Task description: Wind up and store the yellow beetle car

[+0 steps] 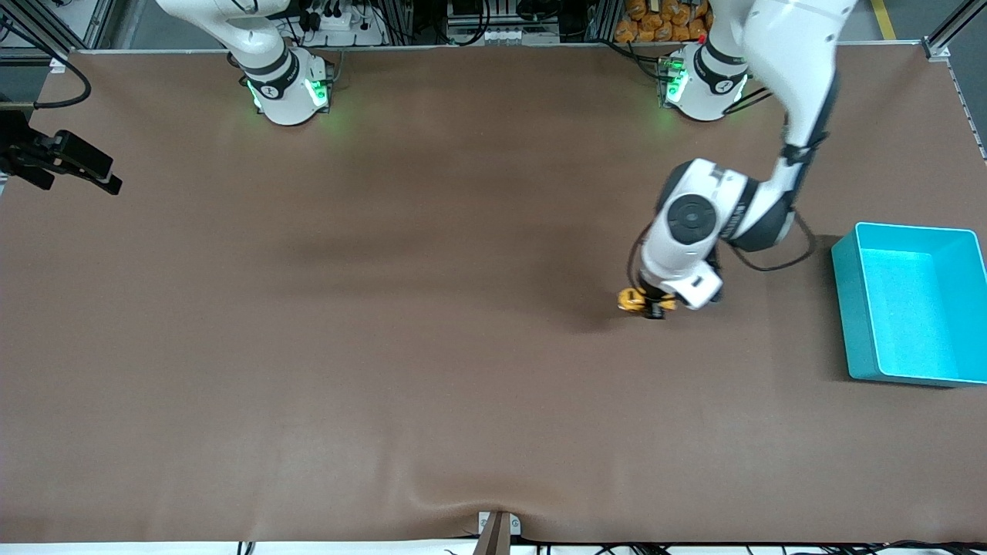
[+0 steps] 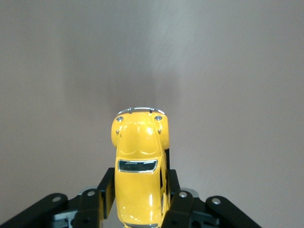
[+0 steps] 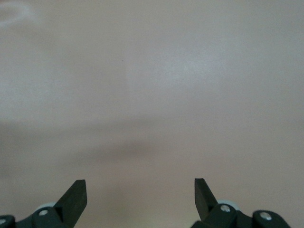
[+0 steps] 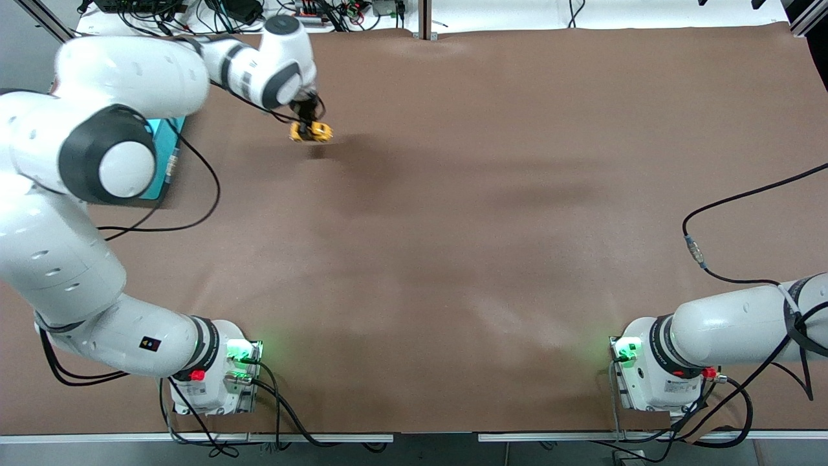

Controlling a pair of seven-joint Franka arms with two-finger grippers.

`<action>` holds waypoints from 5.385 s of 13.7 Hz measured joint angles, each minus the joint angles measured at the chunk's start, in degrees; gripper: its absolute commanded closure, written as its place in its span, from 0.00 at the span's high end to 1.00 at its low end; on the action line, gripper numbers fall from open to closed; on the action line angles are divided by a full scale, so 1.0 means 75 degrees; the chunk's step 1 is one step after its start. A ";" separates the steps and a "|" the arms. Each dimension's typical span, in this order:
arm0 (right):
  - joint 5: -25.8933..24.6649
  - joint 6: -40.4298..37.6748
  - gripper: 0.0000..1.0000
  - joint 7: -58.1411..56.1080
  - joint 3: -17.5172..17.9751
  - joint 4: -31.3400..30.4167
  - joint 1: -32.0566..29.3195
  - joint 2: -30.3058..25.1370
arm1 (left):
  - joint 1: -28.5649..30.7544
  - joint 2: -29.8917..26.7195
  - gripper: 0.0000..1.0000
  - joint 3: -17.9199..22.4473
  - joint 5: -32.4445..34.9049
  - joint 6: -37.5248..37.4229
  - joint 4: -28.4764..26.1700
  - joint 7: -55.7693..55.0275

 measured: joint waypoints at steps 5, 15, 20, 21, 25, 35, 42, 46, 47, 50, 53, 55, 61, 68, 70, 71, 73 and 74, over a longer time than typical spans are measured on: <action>0.0003 0.0266 1.00 0.0005 0.0002 -0.0027 0.0222 0.0010 | 0.1379 -0.0671 0.12 0.0039 0.0037 -0.0742 0.0012 0.2860; 0.0003 0.0052 1.00 0.0008 -0.0041 -0.0043 0.0316 0.0025 | 0.4330 -0.1475 0.10 0.0060 0.0052 -0.0916 0.0013 0.9815; 0.0003 -0.0164 1.00 0.0008 -0.0047 -0.0031 0.0316 0.0013 | 0.5588 -0.1365 0.10 0.0056 0.0052 -0.0923 -0.0023 1.3058; 0.0003 -0.0176 1.00 0.0008 -0.0047 -0.0030 0.0317 0.0013 | 0.5710 -0.1288 0.10 0.0052 0.0052 -0.0916 -0.0015 1.3491; 0.0003 -0.0247 1.00 0.0008 -0.0043 -0.0022 0.0322 0.0006 | 0.6200 -0.0740 0.10 0.0048 0.0052 -0.0637 0.0168 1.5101; 0.0003 -0.0303 1.00 0.0008 -0.0030 -0.0021 0.0328 0.0005 | 0.6830 0.1011 0.11 0.0020 0.0474 0.0969 0.0662 1.6573; 0.0003 -0.0305 1.00 0.0005 -0.0055 -0.0021 0.0328 0.0005 | 0.6830 0.1210 0.47 -0.0013 0.0572 0.0967 0.0740 1.6574; 0.0003 -0.0305 1.00 0.0005 -0.0056 -0.0021 0.0328 0.0005 | 0.6830 0.1218 1.00 -0.0028 0.0572 0.0967 0.0783 1.6579; 0.0003 -0.0305 1.00 0.0005 -0.0056 -0.0021 0.0328 0.0005 | 0.6830 0.1218 1.00 -0.0034 0.0572 0.0967 0.0795 1.6580; 0.0003 -0.0305 1.00 0.0005 -0.0056 -0.0022 0.0328 0.0005 | 0.6830 0.1218 1.00 -0.0049 0.0572 0.0968 0.0887 1.6580; 0.0003 -0.0311 1.00 0.0005 -0.0031 -0.0023 0.0328 0.0005 | 0.6827 0.1210 1.00 -0.0108 0.0572 0.0969 0.1106 1.6580; 0.0003 -0.0313 1.00 0.0005 -0.0019 -0.0023 0.0328 0.0005 | 0.6807 0.1133 1.00 -0.0183 0.0572 0.0969 0.1239 1.6580; 0.0003 -0.0313 1.00 0.0005 -0.0014 -0.0027 0.0328 0.0007 | 0.6381 0.0400 1.00 -0.0255 0.0572 -0.0294 0.1780 1.6592; 0.0003 -0.0314 1.00 0.0005 0.0035 -0.0036 0.0328 0.0008 | 0.5419 -0.0616 1.00 -0.0454 0.0572 -0.2501 0.2602 1.6672; 0.0003 -0.0315 1.00 0.0005 0.0036 -0.0036 0.0328 0.0008 | 0.4935 -0.0911 1.00 -0.0464 0.0567 -0.3183 0.2858 1.6672; 0.0003 -0.0318 1.00 0.0005 0.0036 -0.0036 0.0328 0.0008 | 0.4714 -0.1054 1.00 -0.0470 0.0501 -0.3381 0.2942 1.6672; 0.0003 -0.0318 1.00 0.0005 0.0034 -0.0036 0.0328 0.0008 | 0.4322 -0.1352 1.00 -0.0481 0.0145 -0.3662 0.3002 1.6661; 0.0003 -0.0318 1.00 0.0006 0.0032 -0.0036 0.0328 0.0008 | 0.4159 -0.1501 1.00 -0.0485 0.0010 -0.3785 0.3005 1.6644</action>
